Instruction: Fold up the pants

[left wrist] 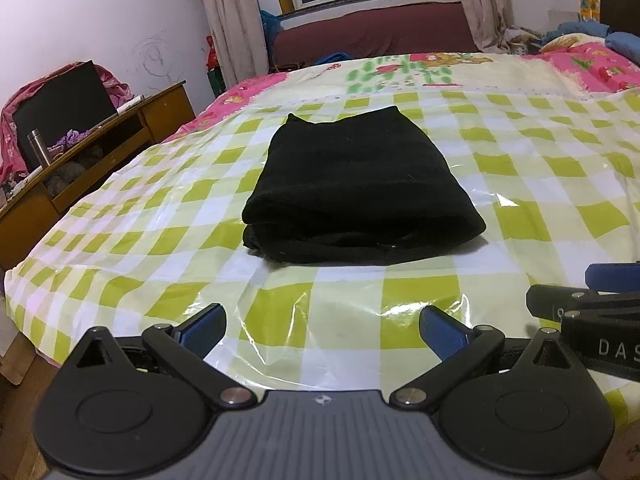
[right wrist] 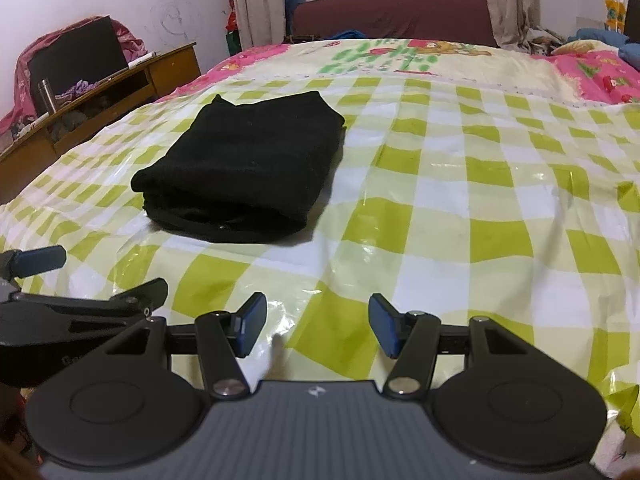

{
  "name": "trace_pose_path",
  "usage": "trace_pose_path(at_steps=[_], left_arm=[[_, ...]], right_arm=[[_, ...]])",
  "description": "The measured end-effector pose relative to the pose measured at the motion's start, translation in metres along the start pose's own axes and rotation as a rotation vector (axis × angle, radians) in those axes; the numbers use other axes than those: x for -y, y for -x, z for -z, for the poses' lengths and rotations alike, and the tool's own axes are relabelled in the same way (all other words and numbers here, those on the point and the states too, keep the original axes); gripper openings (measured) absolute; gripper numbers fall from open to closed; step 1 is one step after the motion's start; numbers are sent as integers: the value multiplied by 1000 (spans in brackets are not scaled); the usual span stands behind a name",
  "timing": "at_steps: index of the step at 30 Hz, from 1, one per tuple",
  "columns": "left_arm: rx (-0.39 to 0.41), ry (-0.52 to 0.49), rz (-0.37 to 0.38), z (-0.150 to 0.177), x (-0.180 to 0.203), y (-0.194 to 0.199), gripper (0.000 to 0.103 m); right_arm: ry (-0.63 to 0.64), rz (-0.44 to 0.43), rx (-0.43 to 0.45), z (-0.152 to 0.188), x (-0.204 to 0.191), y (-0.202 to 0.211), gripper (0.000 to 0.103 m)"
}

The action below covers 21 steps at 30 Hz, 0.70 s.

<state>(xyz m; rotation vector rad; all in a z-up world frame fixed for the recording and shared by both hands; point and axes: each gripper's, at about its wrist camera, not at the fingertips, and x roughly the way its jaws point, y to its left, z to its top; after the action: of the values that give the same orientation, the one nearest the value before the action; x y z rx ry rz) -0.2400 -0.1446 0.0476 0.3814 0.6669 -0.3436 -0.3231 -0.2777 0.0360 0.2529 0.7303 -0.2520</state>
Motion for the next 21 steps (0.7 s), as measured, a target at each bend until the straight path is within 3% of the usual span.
trace_pose_path(at_steps=[21], left_arm=[[0,-12,-11,2,2,-2,103]], right_arm=[[17,14,0,2,1,-2,58]])
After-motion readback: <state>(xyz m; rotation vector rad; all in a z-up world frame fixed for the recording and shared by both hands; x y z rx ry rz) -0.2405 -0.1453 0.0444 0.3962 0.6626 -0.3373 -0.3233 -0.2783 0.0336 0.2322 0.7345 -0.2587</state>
